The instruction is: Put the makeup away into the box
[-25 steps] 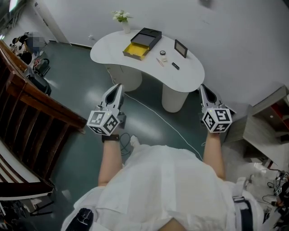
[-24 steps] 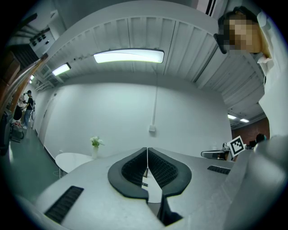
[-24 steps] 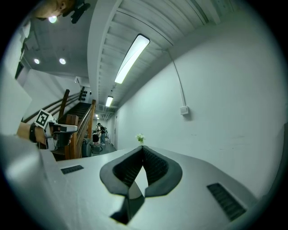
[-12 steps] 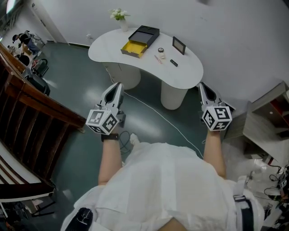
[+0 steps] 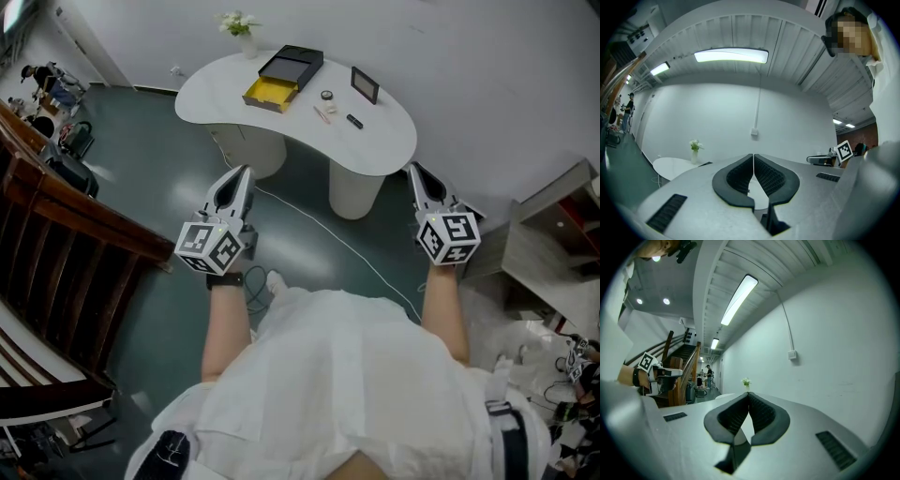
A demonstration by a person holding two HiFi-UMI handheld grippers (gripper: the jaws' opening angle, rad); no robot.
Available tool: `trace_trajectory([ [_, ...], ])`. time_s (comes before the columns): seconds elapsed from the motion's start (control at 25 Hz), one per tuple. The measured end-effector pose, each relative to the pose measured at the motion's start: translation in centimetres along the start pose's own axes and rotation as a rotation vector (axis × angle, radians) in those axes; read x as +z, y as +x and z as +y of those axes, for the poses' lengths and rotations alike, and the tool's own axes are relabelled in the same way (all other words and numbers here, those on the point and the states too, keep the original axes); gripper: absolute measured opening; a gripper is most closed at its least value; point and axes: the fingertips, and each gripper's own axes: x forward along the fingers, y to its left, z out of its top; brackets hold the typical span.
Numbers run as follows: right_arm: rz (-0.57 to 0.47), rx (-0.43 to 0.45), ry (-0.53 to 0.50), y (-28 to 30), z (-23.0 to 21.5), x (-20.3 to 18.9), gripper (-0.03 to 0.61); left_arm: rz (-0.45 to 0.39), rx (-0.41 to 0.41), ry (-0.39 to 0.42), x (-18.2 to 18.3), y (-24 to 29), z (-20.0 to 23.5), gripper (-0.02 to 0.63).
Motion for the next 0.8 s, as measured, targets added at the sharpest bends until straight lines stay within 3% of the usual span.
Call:
trace_trajectory([
  [0.36,0.025,0.003,0.025,2.4,-0.2,-1.2,0.009,0.025,0.023,-0.021,-1.1,0.6,2.4,0.018],
  [0.8,0.083,-0.020,0.040,12.8,-1.5,-3.5,0.011,0.052,0.000,-0.065,-3.4,6.9,11.5,0.018],
])
